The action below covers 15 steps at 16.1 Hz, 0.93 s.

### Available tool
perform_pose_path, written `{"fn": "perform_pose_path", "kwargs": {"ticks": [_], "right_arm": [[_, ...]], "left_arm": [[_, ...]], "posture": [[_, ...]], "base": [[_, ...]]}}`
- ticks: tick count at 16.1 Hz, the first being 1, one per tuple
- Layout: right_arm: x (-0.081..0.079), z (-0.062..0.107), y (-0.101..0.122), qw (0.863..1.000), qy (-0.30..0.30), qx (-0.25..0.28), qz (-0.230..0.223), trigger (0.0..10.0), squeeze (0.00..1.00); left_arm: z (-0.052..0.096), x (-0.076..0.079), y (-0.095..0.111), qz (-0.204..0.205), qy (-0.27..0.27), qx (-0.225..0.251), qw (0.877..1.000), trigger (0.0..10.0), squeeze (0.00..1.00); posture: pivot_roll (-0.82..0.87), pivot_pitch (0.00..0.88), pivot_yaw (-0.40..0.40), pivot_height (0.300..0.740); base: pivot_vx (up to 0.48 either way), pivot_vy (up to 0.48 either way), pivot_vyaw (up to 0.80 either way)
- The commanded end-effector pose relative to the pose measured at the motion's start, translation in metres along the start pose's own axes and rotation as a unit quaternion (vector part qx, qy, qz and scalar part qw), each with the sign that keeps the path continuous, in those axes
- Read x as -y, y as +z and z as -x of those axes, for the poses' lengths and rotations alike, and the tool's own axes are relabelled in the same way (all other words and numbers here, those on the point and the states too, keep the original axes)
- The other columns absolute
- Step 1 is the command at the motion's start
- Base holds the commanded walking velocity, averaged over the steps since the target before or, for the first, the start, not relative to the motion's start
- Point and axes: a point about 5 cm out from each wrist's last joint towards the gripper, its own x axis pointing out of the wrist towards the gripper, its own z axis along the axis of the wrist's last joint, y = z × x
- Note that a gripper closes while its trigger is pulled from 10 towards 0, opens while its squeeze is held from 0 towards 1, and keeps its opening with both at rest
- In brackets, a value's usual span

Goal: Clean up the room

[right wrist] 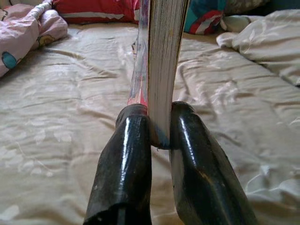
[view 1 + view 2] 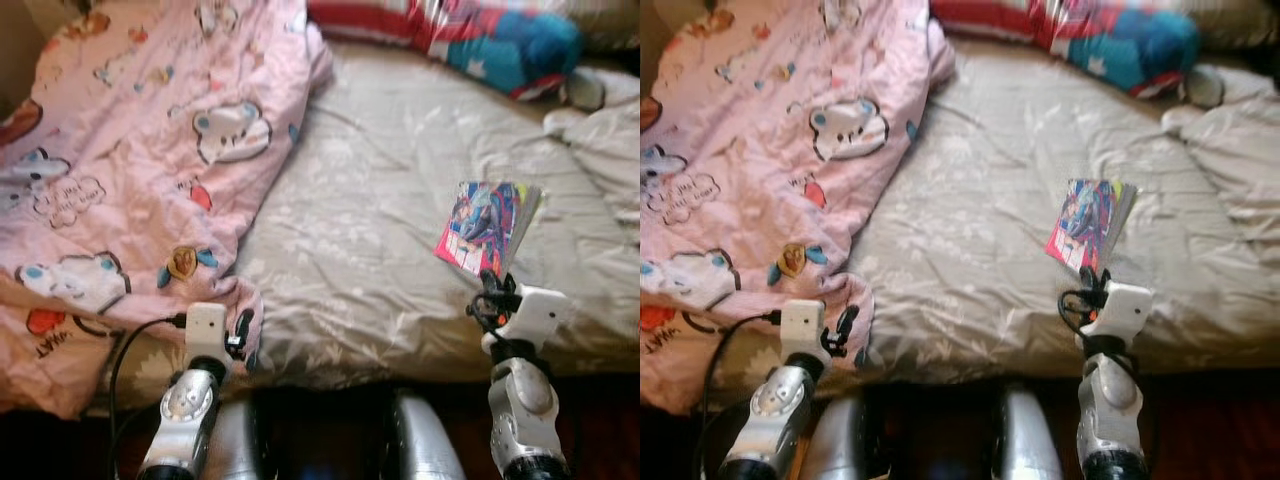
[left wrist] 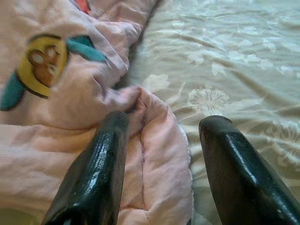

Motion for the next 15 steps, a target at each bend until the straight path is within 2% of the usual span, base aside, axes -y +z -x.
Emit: {"fn": "perform_pose_path", "kwargs": {"ticks": [1, 6, 10, 13, 15], "right_arm": [[0.002, 0.0, 0.001, 1.0, -0.001, 0.001, 0.007, 10.0, 0.0], [0.001, 0.001, -0.005, 1.0, -0.01, -0.011, 0.005, 10.0, 0.0], [0.007, 0.005, -0.012, 0.999, -0.024, -0.023, 0.003, 10.0, 0.0], [0.016, 0.011, -0.022, 0.998, -0.052, -0.043, 0.0, 10.0, 0.0], [0.017, 0.016, -0.029, 0.997, -0.055, -0.058, -0.005, 10.0, 0.0]], "left_arm": [[0.002, -0.004, -0.006, -0.004, 0.008, -0.01, 1.0, 10.0, 0.0], [0.002, -0.013, -0.024, 0.005, 0.025, -0.053, 0.998, 10.0, 0.0], [0.004, -0.024, -0.034, 0.007, 0.035, -0.09, 0.995, 10.0, 0.0], [0.017, -0.033, -0.056, 0.008, 0.053, -0.156, 0.986, 10.0, 0.0], [0.034, -0.037, -0.077, 0.005, 0.061, -0.219, 0.974, 10.0, 0.0]], "posture": [[-0.02, 0.113, -0.028, 0.682], [-0.02, 0.067, -0.016, 0.737], [-0.02, 0.042, -0.002, 0.74], [-0.03, 0.01, 0.009, 0.74], [-0.03, 0.0, 0.012, 0.74]], "base": [[0.0, 0.0, 0.0], [0.0, 0.0, 0.0], [0.0, 0.0, 0.0], [0.0, 0.0, 0.0], [0.0, 0.0, 0.0]]}}
